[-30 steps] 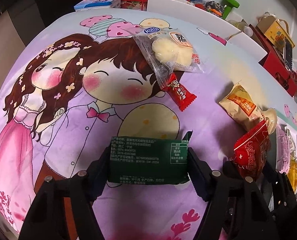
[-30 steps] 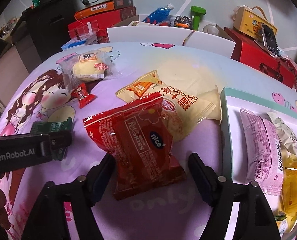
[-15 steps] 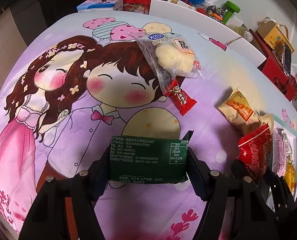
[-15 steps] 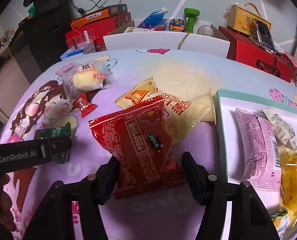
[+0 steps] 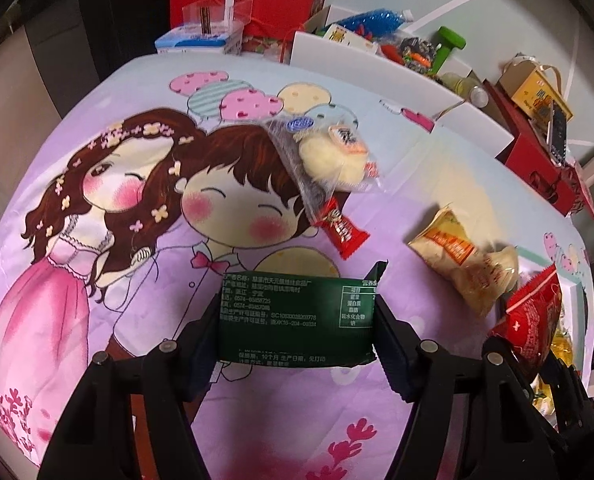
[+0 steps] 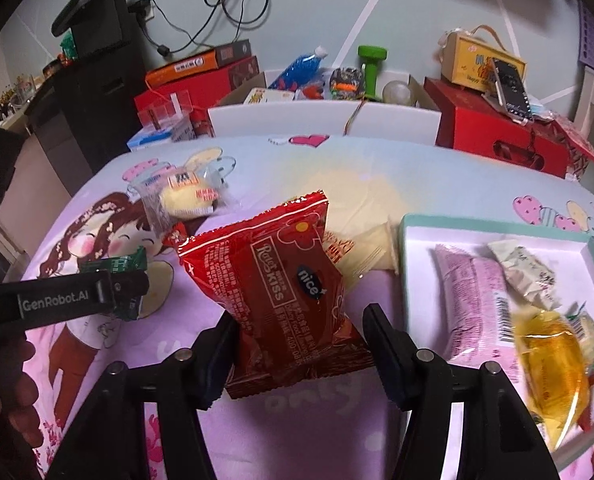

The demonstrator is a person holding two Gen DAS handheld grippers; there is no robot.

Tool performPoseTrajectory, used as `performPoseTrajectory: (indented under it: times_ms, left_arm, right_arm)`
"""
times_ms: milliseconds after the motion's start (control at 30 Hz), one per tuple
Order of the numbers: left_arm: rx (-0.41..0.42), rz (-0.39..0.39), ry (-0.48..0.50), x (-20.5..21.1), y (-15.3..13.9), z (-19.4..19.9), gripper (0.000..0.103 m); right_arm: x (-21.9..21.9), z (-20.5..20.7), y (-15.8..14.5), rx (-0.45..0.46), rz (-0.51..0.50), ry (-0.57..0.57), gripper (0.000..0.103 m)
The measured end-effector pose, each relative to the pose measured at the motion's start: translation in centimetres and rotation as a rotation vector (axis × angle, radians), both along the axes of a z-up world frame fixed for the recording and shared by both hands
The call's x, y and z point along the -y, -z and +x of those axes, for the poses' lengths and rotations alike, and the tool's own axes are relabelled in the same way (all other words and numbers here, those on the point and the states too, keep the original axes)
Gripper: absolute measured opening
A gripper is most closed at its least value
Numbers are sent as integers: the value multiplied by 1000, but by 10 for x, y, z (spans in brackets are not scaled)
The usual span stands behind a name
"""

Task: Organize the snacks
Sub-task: 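Lift both held packets and carry them toward the white tray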

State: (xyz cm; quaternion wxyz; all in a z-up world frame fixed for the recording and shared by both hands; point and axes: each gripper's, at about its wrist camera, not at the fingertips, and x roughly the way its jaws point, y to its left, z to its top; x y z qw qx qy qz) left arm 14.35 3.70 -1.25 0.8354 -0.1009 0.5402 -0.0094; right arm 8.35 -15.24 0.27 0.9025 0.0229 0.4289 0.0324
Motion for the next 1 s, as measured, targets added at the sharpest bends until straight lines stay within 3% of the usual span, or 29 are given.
performPoseTrajectory:
  times_ms: [467, 1000]
  left_arm:
    - [68, -5, 60, 27, -27, -2, 70]
    - [181, -10, 135, 69, -49, -9, 70]
  right_arm:
    - [40, -12, -31, 21, -9, 78, 64]
    - [98, -18, -38, 45, 36, 183, 65]
